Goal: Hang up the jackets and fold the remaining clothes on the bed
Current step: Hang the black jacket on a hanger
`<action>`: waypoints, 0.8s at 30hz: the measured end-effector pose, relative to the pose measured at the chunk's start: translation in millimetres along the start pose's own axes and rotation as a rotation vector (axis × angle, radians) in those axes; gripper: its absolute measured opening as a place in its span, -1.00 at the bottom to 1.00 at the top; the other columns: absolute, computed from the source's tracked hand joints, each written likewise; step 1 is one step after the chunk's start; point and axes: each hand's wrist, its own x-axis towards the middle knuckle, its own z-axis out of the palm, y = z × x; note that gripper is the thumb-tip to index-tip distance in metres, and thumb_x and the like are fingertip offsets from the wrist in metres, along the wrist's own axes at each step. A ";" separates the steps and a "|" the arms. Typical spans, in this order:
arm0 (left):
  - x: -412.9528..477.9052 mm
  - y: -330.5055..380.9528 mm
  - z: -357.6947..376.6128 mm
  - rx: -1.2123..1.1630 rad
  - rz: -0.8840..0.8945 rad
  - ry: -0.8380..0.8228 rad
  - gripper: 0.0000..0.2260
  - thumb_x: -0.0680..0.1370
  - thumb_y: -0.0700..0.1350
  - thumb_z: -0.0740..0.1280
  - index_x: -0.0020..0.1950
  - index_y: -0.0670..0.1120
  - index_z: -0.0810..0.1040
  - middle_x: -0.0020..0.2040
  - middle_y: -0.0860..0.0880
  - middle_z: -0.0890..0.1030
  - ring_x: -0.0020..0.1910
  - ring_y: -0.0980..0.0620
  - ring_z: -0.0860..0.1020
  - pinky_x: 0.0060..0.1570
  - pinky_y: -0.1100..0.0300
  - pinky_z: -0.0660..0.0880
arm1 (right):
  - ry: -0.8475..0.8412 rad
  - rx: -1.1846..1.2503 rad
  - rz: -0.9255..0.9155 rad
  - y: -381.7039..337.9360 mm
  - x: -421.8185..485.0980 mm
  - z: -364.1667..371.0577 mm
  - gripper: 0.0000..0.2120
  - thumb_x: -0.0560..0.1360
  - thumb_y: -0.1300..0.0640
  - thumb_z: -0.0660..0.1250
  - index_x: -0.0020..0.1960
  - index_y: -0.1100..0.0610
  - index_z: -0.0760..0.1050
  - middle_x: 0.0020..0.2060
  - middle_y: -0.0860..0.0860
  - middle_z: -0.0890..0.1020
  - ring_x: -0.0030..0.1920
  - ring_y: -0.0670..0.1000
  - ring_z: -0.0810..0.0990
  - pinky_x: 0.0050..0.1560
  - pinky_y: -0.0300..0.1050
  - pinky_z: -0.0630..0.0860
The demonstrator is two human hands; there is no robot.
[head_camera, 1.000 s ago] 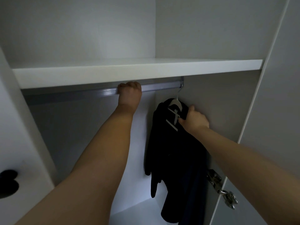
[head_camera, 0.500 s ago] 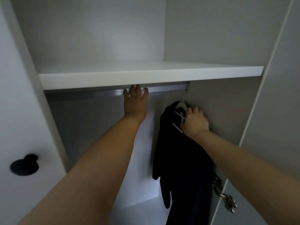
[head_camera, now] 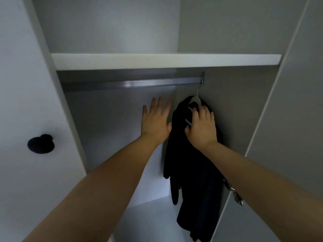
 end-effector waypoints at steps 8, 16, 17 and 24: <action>-50.7 23.0 15.9 -0.148 0.136 -0.041 -0.37 0.62 0.08 0.14 0.58 -0.01 -0.11 0.58 -0.12 -0.10 0.55 -0.13 -0.14 0.46 -0.15 -0.14 | -0.021 -0.116 0.117 1.2 -68.8 -19.5 -0.45 0.41 0.13 0.38 0.34 0.30 0.37 0.37 0.30 0.36 0.43 0.29 0.25 0.43 0.24 0.13; -125.2 47.0 1.8 -0.253 0.450 -0.096 -0.37 0.63 0.08 0.12 0.58 -0.03 -0.15 0.58 -0.13 -0.14 0.55 -0.13 -0.16 0.47 -0.15 -0.09 | -0.039 -0.271 0.372 -23.6 -182.0 -64.7 -0.49 0.51 0.15 0.26 0.41 0.30 0.29 0.44 0.26 0.27 0.49 0.24 0.15 0.50 0.16 0.06; -137.9 53.0 -0.2 -0.261 0.512 -0.093 -0.37 0.63 0.08 0.12 0.58 -0.03 -0.15 0.58 -0.13 -0.15 0.55 -0.13 -0.16 0.47 -0.15 -0.09 | -0.044 -0.301 0.414 -26.2 -202.9 -72.2 -0.49 0.53 0.13 0.25 0.42 0.29 0.27 0.45 0.25 0.25 0.50 0.23 0.13 0.50 0.15 0.04; -224.2 129.6 -28.3 -0.368 0.953 -0.104 -0.36 0.62 0.06 0.12 0.57 -0.03 -0.17 0.57 -0.12 -0.20 0.55 -0.11 -0.19 0.47 -0.13 -0.13 | -0.045 -0.474 0.769 -37.3 -350.6 -145.7 -0.45 0.51 0.16 0.22 0.47 0.20 0.19 0.50 0.18 0.15 0.53 0.15 0.03 0.52 0.06 -0.06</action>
